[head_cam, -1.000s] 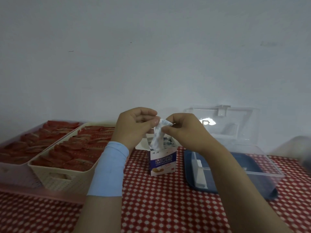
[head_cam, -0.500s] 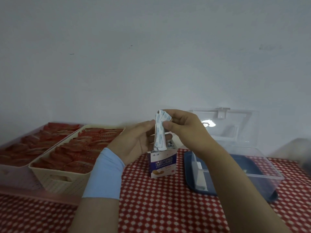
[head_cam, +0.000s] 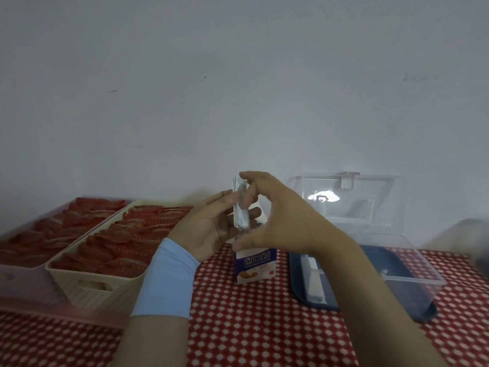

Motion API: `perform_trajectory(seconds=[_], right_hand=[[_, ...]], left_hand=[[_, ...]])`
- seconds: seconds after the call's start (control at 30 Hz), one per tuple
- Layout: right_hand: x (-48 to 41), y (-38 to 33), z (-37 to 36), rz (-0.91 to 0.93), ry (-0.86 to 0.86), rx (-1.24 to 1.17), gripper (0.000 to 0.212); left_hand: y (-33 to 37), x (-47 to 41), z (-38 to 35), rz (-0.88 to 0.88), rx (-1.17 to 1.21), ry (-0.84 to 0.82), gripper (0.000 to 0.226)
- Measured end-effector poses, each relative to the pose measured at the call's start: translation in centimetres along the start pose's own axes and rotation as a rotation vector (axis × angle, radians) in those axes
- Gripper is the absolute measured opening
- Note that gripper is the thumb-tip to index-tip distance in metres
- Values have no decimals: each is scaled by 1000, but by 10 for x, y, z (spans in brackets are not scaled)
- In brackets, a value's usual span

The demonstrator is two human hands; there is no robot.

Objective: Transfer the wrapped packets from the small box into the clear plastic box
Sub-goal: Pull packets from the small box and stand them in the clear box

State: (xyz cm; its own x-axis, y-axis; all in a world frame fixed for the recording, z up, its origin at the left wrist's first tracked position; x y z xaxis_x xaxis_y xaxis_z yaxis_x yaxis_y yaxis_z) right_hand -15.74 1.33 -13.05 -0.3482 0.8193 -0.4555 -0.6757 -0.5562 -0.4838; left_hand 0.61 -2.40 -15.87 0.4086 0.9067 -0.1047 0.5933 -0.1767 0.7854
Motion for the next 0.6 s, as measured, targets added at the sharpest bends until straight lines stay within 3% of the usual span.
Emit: perform_trajectory(seconds=[0.13,0.27,0.47,0.6], right_hand=[[-1,-1,-5,54,24,-5,46],[-2,-1,-5,105,71,-30,40],[-4,3,-9,115,50,32,39],[-1,6,-1,33,17,-128,32]], left_hand=[[0,2,1,34,-35,-40,27],[0,0,2,17,-8,-62,43],[-1,1,-2,2,-3,-51,37],[2,2,0,-20,-12,2,42]])
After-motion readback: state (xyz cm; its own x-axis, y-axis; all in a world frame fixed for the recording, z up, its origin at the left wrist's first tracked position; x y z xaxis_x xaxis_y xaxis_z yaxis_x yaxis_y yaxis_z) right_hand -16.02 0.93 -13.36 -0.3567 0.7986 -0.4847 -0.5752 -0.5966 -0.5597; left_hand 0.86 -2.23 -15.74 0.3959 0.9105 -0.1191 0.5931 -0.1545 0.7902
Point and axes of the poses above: each hand's wrist, its own x-axis away from the middle knuckle, its own z-axis out of the back of the hand, y = z × x, the point moved 1 cm from there along -x, towards the middle knuckle, and after that the axes turned 11 degrees about x, right-handed, at the moved point
